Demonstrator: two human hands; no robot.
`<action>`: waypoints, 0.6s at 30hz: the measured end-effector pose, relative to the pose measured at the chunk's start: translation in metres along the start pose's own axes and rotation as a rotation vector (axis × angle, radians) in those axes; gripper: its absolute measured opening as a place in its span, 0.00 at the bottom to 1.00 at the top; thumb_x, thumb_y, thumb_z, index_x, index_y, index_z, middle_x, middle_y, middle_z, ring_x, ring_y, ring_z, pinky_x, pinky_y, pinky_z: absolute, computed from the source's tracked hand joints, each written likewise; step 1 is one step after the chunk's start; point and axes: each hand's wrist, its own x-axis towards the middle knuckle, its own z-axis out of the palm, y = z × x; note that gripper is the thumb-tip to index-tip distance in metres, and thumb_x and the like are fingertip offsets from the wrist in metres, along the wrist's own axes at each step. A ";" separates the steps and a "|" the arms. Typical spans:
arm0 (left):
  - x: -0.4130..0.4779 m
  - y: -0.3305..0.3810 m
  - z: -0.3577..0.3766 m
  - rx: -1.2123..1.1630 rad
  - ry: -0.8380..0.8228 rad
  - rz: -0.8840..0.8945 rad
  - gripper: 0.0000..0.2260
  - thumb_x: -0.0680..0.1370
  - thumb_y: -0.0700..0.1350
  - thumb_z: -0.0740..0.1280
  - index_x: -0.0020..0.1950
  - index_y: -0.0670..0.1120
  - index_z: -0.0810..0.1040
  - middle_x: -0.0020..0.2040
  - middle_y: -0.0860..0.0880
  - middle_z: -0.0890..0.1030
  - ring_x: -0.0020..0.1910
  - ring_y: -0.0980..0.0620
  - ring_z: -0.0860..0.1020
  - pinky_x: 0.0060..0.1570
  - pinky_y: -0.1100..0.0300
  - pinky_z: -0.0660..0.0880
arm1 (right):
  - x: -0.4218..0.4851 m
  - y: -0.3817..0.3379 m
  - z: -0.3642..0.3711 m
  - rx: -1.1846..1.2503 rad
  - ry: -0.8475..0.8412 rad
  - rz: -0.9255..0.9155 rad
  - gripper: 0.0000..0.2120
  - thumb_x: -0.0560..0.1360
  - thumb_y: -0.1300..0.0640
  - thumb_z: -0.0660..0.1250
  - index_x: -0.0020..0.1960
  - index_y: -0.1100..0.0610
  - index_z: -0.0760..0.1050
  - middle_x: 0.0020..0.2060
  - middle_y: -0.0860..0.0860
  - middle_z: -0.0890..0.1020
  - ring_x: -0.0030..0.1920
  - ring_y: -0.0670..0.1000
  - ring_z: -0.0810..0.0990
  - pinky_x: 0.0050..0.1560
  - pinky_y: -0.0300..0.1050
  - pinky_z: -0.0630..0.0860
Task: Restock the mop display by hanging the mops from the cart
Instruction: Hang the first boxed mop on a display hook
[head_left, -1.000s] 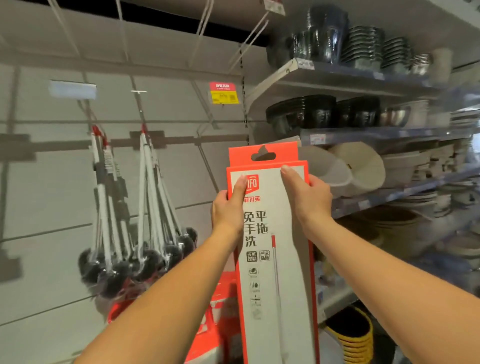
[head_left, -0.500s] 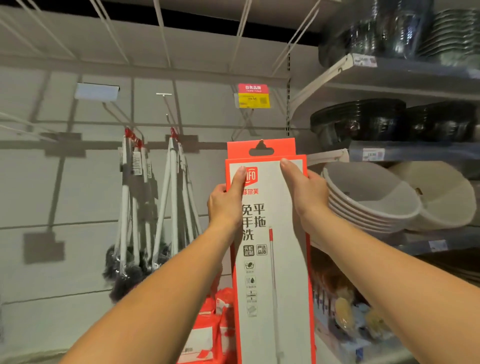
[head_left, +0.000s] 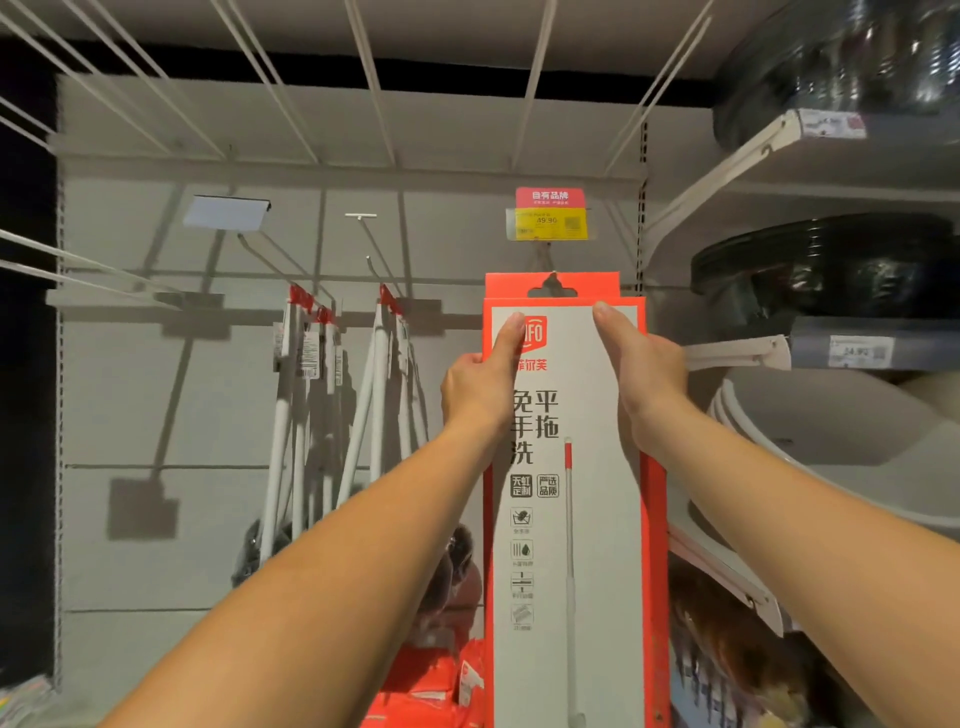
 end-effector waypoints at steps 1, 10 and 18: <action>0.007 -0.001 0.000 0.004 -0.003 0.005 0.42 0.52 0.78 0.58 0.48 0.46 0.82 0.42 0.48 0.85 0.42 0.47 0.84 0.52 0.49 0.79 | 0.005 0.002 0.004 0.007 0.002 0.005 0.15 0.72 0.41 0.70 0.42 0.54 0.79 0.38 0.48 0.84 0.39 0.49 0.83 0.38 0.42 0.75; 0.072 -0.004 0.007 0.057 -0.039 0.062 0.31 0.68 0.73 0.61 0.49 0.46 0.81 0.44 0.48 0.84 0.44 0.47 0.83 0.51 0.52 0.78 | 0.053 0.014 0.027 -0.005 0.015 0.001 0.23 0.68 0.36 0.69 0.49 0.55 0.79 0.42 0.49 0.86 0.43 0.53 0.85 0.50 0.52 0.80; 0.096 0.002 0.019 -0.007 -0.070 0.093 0.42 0.53 0.78 0.59 0.48 0.45 0.82 0.41 0.48 0.86 0.42 0.45 0.84 0.54 0.46 0.79 | 0.083 0.007 0.033 -0.022 -0.004 -0.044 0.19 0.71 0.37 0.68 0.46 0.52 0.78 0.42 0.48 0.86 0.43 0.52 0.85 0.48 0.50 0.79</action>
